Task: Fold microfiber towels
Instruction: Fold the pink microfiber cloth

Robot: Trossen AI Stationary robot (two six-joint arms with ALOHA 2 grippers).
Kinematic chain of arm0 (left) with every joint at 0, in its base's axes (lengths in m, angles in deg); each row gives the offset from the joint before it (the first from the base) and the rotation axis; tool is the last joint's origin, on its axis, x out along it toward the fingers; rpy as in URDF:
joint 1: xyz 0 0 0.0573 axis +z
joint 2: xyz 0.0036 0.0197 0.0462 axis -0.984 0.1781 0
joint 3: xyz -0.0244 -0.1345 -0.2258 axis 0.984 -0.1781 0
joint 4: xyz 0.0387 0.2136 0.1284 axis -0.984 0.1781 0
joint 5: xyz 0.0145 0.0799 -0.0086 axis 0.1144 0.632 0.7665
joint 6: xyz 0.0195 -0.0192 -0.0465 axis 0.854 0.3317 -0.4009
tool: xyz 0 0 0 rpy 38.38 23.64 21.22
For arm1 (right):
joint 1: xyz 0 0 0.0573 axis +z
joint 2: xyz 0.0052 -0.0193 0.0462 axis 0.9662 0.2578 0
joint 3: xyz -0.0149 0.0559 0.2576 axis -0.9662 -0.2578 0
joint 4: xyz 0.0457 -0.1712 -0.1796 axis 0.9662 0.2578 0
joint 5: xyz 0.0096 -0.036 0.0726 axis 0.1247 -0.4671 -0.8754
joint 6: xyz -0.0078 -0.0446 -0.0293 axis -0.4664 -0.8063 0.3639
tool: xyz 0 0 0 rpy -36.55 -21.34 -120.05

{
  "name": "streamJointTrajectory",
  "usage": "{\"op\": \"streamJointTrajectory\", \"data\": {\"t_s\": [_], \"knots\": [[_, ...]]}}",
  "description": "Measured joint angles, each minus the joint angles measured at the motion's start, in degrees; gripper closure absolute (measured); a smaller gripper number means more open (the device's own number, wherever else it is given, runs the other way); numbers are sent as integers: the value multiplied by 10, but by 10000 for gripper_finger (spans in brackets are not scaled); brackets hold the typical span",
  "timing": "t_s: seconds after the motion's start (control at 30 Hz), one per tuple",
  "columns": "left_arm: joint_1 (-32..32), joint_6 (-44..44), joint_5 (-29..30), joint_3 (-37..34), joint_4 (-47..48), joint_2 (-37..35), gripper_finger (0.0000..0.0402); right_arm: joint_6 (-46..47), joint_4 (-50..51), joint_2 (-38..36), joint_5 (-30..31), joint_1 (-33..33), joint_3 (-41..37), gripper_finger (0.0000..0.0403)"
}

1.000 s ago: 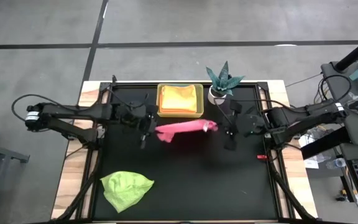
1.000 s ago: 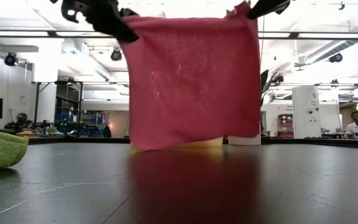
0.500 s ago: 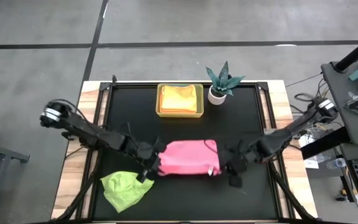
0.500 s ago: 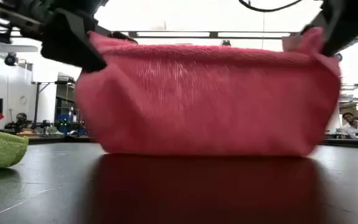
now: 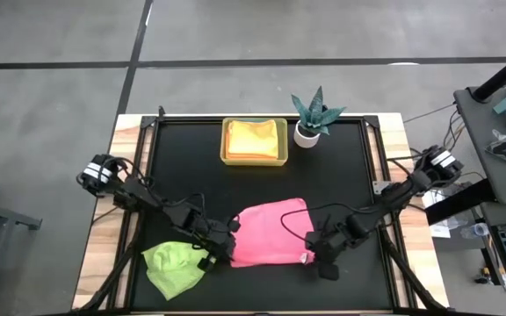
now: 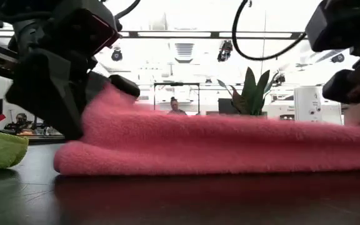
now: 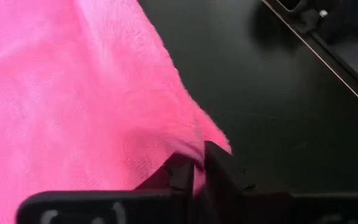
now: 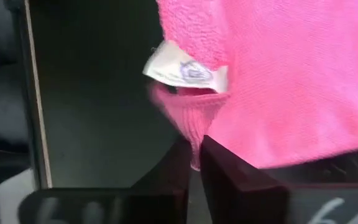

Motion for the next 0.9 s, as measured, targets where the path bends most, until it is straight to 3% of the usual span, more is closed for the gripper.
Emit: {"op": "streamJointTrajectory", "data": {"t_s": [0.27, 0.4, 0.47, 0.57, 0.67, 0.77, 0.9], "knots": [[5, 20, 13, -1, 82, -52, 267, -3, 47, -32, -4, -4, 2, 312], [13, 48, 44, 0, 157, -108, 239, -4, 76, -69, 2, -7, 3, 290], [21, 57, 85, -4, 170, -131, 237, -12, 83, -89, 48, -6, 3, 287], [33, 62, 158, -24, 171, -150, 238, -40, 85, -103, 165, -10, 2, 294], [41, 60, 188, -46, 111, -138, 254, -74, 77, -96, 240, -24, -8, 317], [44, 61, 207, -65, 32, -105, 279, -110, 26, -80, 271, -47, -24, 348], [52, 60, 262, -66, 22, -66, 317, -164, -50, -40, 284, -85, -41, 387]]}}
